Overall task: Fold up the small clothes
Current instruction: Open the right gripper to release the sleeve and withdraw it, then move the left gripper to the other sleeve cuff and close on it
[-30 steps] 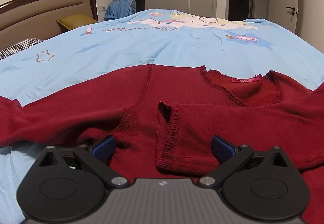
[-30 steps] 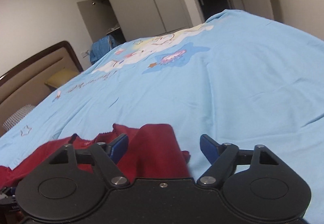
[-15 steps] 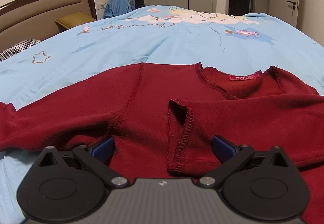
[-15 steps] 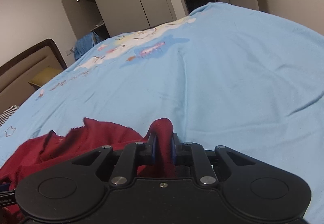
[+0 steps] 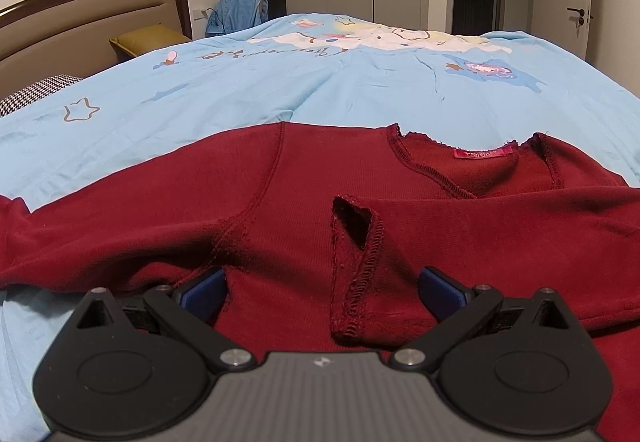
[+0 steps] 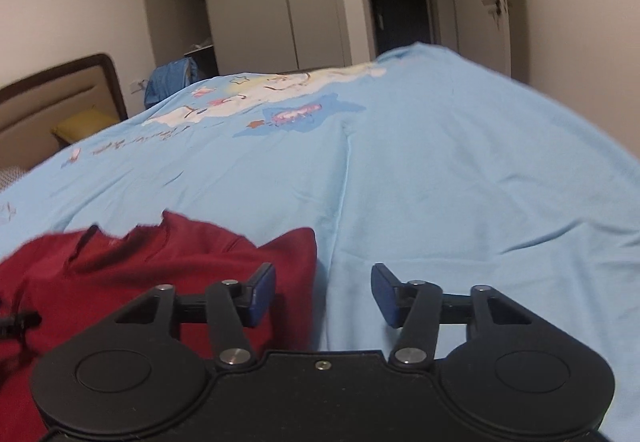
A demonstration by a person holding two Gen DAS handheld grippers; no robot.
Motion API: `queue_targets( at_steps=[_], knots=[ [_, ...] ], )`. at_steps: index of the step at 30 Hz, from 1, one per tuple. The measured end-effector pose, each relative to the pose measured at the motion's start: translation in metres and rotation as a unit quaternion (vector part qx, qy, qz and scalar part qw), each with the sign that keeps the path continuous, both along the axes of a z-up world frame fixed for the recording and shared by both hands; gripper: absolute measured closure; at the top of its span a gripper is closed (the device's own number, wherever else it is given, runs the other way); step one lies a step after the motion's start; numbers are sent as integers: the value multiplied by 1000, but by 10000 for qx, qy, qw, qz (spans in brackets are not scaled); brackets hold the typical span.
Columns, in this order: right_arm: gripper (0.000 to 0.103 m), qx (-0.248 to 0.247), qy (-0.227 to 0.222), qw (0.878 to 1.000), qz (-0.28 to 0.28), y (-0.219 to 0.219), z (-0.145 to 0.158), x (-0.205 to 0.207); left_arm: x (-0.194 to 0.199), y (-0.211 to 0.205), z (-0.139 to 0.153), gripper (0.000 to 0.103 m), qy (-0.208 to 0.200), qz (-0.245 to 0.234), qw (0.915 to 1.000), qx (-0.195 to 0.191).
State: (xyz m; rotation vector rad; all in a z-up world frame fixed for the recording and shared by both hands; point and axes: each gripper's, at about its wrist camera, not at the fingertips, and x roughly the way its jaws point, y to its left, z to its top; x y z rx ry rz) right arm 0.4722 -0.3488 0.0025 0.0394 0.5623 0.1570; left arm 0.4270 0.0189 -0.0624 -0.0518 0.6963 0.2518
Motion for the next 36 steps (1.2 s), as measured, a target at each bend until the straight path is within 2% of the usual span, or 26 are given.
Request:
queue_targets(
  at_steps=[6, 12, 15, 16, 17, 19, 24, 27, 29, 32, 33, 35, 36],
  knots=[
    [43, -338, -88, 9992, 190, -1, -4, -60, -2, 0, -1, 0, -35, 6, 10000, 5],
    [48, -801, -66, 9957, 455, 24, -24, -58, -3, -2, -2, 0, -54, 13, 10000, 28],
    [69, -1066, -120, 9936, 359, 33, -29, -53, -3, -2, -2, 0, -55, 13, 10000, 28],
    [82, -1062, -119, 9938, 319, 31, -31, -52, -3, -1, -2, 0, -57, 12, 10000, 30],
    [88, -975, -125, 9947, 286, 29, -31, -52, -3, -1, -2, 0, -58, 13, 10000, 28],
    [96, -811, -141, 9963, 238, 25, -30, -55, -3, -1, -2, 0, -60, 13, 10000, 25],
    [98, -873, -1, 9959, 251, 26, -39, -56, -4, -3, -2, 0, -75, 13, 9999, 67],
    [94, -809, 30, 9963, 277, 27, -36, -55, -7, -3, 2, 0, -111, 4, 9999, 65],
    [79, -690, 18, 9970, 342, 26, -32, -58, -13, -3, 7, 0, -147, 45, 9998, 80],
    [64, -690, -7, 9968, 410, 27, -26, -65, -22, -2, 16, 0, -121, -17, 9999, 41],
    [61, -650, -11, 9970, 415, 26, -24, -68, -25, -1, 20, 0, -104, -47, 9999, 1],
    [46, -511, -35, 9978, 415, 25, -19, -74, -36, 6, 32, 0, -144, -43, 9998, -108],
    [42, -438, -60, 9982, 413, 25, -15, -77, -41, 10, 38, 0, -171, -6, 9997, -176]
  ],
)
